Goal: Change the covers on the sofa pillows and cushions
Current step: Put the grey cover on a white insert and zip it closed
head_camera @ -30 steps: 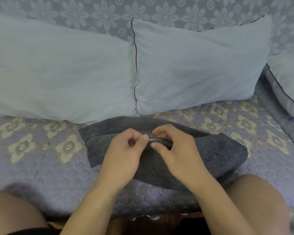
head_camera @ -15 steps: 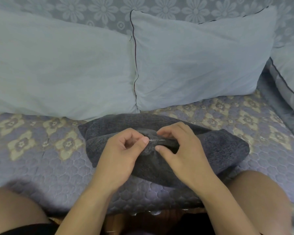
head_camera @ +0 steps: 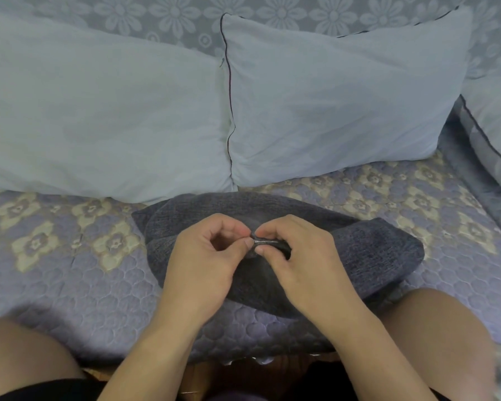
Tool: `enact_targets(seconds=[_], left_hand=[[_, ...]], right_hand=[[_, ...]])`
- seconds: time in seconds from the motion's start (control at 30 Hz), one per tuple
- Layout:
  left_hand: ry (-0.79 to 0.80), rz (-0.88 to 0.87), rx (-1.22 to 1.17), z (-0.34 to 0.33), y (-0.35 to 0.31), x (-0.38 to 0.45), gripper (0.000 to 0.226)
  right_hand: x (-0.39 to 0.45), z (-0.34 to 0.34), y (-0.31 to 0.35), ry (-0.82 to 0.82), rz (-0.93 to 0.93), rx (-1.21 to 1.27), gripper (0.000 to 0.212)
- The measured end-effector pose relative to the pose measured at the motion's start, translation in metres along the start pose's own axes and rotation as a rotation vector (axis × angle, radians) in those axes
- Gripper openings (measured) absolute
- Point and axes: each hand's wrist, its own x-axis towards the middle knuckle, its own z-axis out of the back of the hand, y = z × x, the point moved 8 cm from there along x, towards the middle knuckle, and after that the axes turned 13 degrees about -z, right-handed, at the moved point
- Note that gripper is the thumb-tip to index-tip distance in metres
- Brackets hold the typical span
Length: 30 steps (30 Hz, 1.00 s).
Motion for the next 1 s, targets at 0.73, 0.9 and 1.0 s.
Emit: enact_targets(seconds=[0.73,0.9,1.0], left_hand=[[-0.014,0.033,-0.269,-0.007,0.0,-0.01,0.017],[0.002,0.032,-0.309,-0.015,0.012,-0.015,0.03],[0.071,-0.115,-0.077,-0.027,0.007,-0.014,0.039]], right_hand=[[-0.004,0.009,0.005,-0.144,-0.007,0.094,0.001],[-0.006,0.007,-0.012,-0.084,-0.225,0.16,0.009],[-0.011,0.004,-0.013,-0.144,-0.244,0.169,0.01]])
